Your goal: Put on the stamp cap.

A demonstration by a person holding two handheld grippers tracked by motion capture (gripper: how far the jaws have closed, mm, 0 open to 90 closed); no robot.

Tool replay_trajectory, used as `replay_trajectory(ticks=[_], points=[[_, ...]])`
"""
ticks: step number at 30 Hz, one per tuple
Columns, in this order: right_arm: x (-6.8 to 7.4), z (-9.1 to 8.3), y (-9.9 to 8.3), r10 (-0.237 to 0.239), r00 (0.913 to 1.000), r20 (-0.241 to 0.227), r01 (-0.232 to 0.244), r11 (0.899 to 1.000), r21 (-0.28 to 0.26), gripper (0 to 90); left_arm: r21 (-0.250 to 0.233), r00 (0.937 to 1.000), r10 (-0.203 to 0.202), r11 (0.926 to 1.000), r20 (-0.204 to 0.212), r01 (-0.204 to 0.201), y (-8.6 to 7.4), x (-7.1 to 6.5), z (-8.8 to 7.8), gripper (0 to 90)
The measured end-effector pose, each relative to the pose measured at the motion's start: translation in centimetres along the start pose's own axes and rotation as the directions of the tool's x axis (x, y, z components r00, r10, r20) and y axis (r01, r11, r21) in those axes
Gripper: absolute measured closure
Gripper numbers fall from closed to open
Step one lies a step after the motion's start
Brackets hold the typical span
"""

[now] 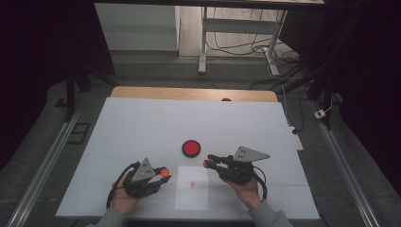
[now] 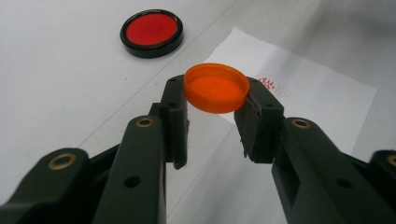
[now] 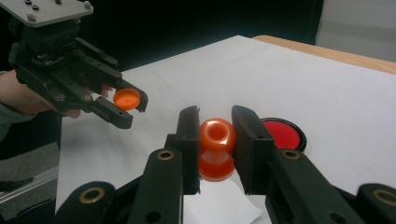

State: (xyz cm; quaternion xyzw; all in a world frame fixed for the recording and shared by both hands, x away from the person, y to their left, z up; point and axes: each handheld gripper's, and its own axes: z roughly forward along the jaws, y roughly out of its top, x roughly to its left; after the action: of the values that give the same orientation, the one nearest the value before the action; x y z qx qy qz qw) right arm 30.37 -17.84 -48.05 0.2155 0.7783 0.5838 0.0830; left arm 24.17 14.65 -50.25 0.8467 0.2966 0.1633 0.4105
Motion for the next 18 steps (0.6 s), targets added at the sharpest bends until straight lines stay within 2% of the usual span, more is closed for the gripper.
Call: replay_trajectory(ticks=[18], points=[[0.0,-0.1,0.1,0.006,1.0,0.0,-0.006,1.0,-0.01,72.1,-0.006,0.9983,0.048,0.9989,0.035,-0.047,2.6,-0.8,1.8,65.2]])
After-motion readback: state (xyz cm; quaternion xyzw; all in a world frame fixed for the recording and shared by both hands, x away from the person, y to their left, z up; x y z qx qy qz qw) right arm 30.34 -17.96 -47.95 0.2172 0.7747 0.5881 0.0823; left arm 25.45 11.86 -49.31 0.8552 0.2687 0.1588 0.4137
